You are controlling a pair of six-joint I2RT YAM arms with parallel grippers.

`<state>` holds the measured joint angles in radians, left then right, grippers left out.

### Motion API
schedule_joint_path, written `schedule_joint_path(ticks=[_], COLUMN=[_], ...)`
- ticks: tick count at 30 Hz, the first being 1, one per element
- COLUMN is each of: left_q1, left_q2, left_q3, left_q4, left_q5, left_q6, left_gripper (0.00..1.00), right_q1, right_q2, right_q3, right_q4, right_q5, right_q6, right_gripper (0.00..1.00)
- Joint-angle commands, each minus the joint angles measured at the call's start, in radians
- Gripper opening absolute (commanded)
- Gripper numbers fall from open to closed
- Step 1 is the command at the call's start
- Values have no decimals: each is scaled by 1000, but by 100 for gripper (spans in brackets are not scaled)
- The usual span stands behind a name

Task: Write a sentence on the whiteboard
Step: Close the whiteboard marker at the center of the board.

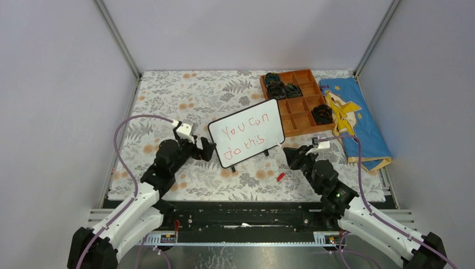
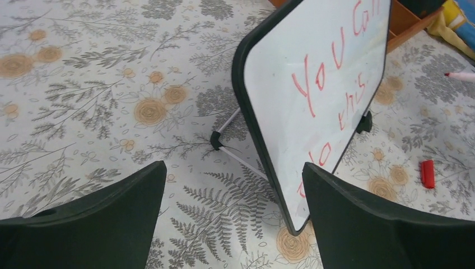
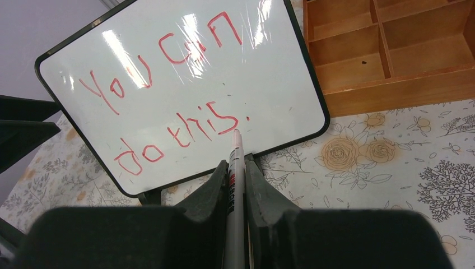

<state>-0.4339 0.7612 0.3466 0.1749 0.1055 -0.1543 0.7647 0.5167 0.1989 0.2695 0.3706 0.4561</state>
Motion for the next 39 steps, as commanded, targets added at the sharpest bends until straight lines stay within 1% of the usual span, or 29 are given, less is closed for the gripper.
schedule_joint_path(ticks=[1, 3, 7, 10, 14, 15, 16, 18, 21, 22, 24, 27, 30, 32, 34, 37, 39], left_q1=[-15, -20, -39, -73, -101, -101, -101, -101, -101, -101, -100, -101, -101, -101, -101, -101, -101], left_q2=[-37, -61, -156, -217, -271, -286, -305, -351, -420, -440, -469, -453, -380, -345, -344, -392, -423], left_q3=[-2, 7, 22, 53, 139, 159, 172, 191, 227, 251, 294, 366, 460, 515, 542, 531, 523], left_q4=[-31, -64, -126, -181, -309, -345, -355, -364, -371, -388, -440, -530, -698, -792, -831, -799, -763], left_q5=[-143, -248, -502, -713, -1029, -1083, -1102, -1068, -930, -903, -899, -844, -798, -760, -738, -628, -553], left_q6=[-7, -14, -36, -80, -211, -266, -276, -277, -293, -337, -427, -416, -434, -405, -356, -233, -182], left_gripper=[99, 99, 99, 99, 99, 99, 99, 99, 99, 99, 99, 99, 99, 99, 99, 99, 97], right_q1=[-7, -7, -7, -7, -7, -7, -7, -7, -7, -7, -7, -7, -6, -7, -7, -7, -7], right_q2=[-11, -15, -34, -56, -68, -65, -60, -52, -50, -50, -50, -54, -74, -94, -106, -106, -110], right_q3=[38, 41, 59, 86, 163, 186, 207, 245, 303, 326, 362, 407, 417, 411, 414, 441, 451], right_q4=[10, 3, -31, -79, -201, -235, -278, -349, -437, -460, -507, -567, -579, -565, -553, -577, -583], right_q5=[-19, -19, -22, -23, -25, -22, -18, -8, 18, 31, 53, 71, 71, 73, 77, 87, 92], right_q6=[-11, -16, -34, -46, -42, -39, -34, -29, -24, -19, -2, 23, 28, 18, 0, -10, -16], right_gripper=[0, 0, 0, 0, 0, 0, 0, 0, 0, 0, 0, 0, 0, 0, 0, 0, 0])
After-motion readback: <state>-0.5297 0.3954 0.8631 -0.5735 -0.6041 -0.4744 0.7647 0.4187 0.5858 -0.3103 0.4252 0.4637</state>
